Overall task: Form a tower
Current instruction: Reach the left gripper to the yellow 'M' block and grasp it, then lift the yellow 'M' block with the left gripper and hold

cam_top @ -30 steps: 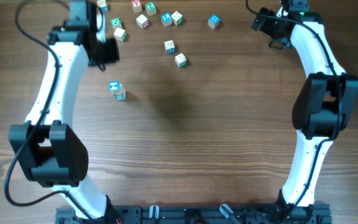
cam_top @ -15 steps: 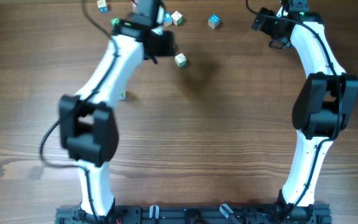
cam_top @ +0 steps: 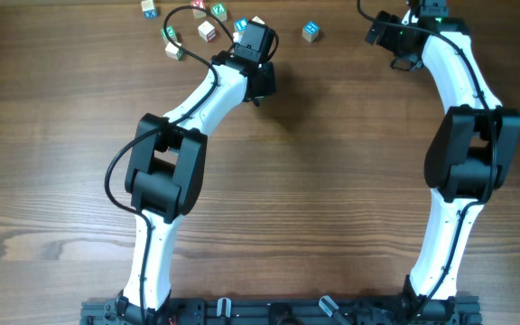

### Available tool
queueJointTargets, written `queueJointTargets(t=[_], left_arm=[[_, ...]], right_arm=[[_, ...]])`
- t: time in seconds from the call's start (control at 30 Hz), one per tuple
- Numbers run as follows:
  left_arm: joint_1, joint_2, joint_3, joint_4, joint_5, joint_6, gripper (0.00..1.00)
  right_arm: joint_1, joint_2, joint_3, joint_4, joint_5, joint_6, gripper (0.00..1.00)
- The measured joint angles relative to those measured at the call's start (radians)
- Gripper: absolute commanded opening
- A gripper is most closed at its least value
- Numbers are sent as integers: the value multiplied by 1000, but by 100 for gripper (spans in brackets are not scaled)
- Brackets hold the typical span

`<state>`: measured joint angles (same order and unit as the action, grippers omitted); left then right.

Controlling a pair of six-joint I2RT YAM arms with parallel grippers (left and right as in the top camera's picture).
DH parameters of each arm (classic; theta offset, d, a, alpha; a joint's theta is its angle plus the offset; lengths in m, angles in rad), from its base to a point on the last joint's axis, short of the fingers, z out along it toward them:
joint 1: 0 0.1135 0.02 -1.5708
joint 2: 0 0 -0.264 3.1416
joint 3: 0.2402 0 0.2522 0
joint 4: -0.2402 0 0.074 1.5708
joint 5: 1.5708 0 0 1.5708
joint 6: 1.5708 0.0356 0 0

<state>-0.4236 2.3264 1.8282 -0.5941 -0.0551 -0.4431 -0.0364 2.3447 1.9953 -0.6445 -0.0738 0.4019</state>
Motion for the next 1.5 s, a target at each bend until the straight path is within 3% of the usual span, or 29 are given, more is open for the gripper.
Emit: queueJointTargets(t=[0.1, 0.17, 0.23, 0.27, 0.37, 0.47, 0.63, 0.87, 1.0, 1.23, 1.4, 1.5], left_arm=[[0, 0, 3, -17, -2, -7, 24], [0, 0, 6, -31, -5, -7, 40], [0, 0, 7, -35, -8, 8, 45], [0, 0, 7, -40, -10, 14, 46], [0, 0, 6, -43, -16, 23, 32], [0, 0, 6, -49, -19, 34, 28], [0, -8, 16, -140, -20, 34, 27], [0, -58, 11, -513, -24, 38, 27], [0, -64, 8, -545, -24, 38, 27], [0, -64, -3, -480, -21, 38, 34], [0, -64, -3, -496, 5, 39, 51], [0, -64, -3, -515, 12, 41, 50]], right_arm=[[0, 0, 0, 0, 0, 0, 100], [0, 0, 0, 0, 0, 0, 100], [0, 0, 0, 0, 0, 0, 100], [0, 0, 0, 0, 0, 0, 100], [0, 0, 0, 0, 0, 0, 100], [0, 0, 0, 0, 0, 0, 100], [0, 0, 0, 0, 0, 0, 100], [0, 0, 0, 0, 0, 0, 100], [0, 0, 0, 0, 0, 0, 100], [0, 0, 0, 0, 0, 0, 100], [0, 0, 0, 0, 0, 0, 100], [0, 0, 0, 0, 0, 0, 100]])
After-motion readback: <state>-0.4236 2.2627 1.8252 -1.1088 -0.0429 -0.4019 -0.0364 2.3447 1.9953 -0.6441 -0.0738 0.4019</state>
